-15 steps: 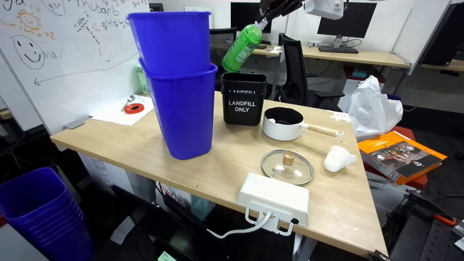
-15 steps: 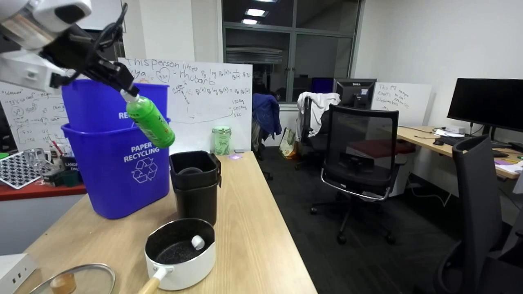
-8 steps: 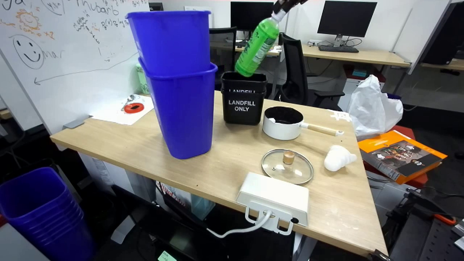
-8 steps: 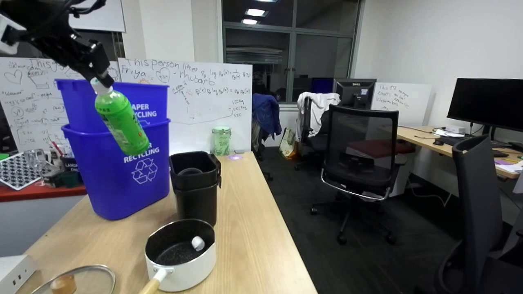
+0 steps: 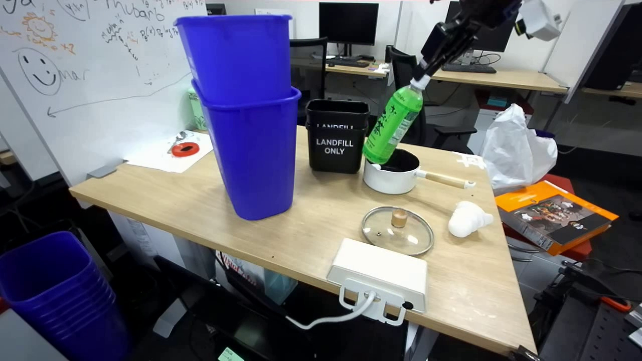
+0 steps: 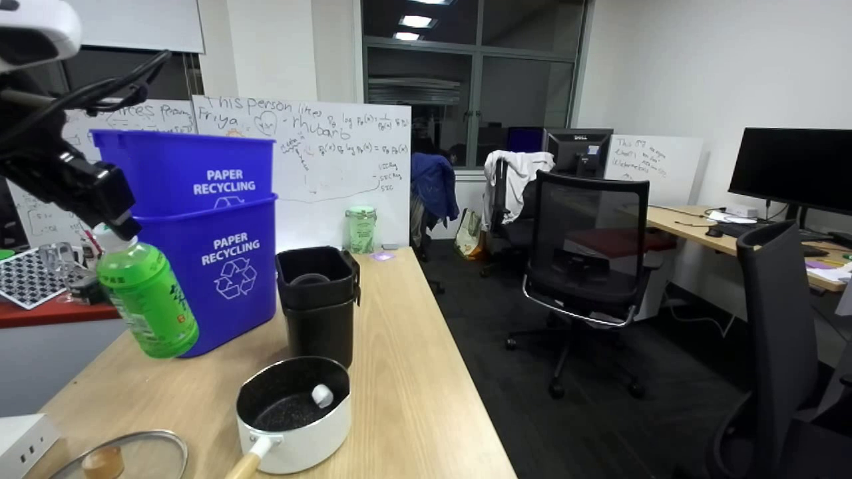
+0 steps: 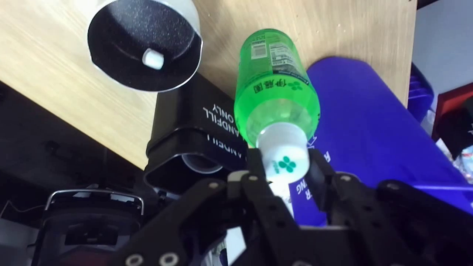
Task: Take the green bottle out of the black bin and place it on the table
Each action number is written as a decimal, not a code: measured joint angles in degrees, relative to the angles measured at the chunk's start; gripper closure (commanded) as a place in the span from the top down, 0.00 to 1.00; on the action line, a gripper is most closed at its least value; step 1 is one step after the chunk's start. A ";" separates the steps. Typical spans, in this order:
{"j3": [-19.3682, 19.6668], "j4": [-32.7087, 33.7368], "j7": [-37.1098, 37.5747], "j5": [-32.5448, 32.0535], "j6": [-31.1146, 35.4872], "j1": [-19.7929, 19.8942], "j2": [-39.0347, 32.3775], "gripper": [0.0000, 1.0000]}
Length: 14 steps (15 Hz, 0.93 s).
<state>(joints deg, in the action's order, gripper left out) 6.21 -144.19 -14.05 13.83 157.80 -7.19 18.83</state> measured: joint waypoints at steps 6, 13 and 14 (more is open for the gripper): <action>-0.81 -6.26 -2.66 -4.09 1.35 -1.98 0.96 0.08; 0.69 -5.27 -9.25 -6.23 -11.94 -2.17 8.17 0.08; 1.00 -5.28 -9.25 -6.89 -15.46 -1.86 9.81 0.08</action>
<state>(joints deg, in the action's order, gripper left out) 7.20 -149.47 -23.30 6.94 142.33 -9.05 28.64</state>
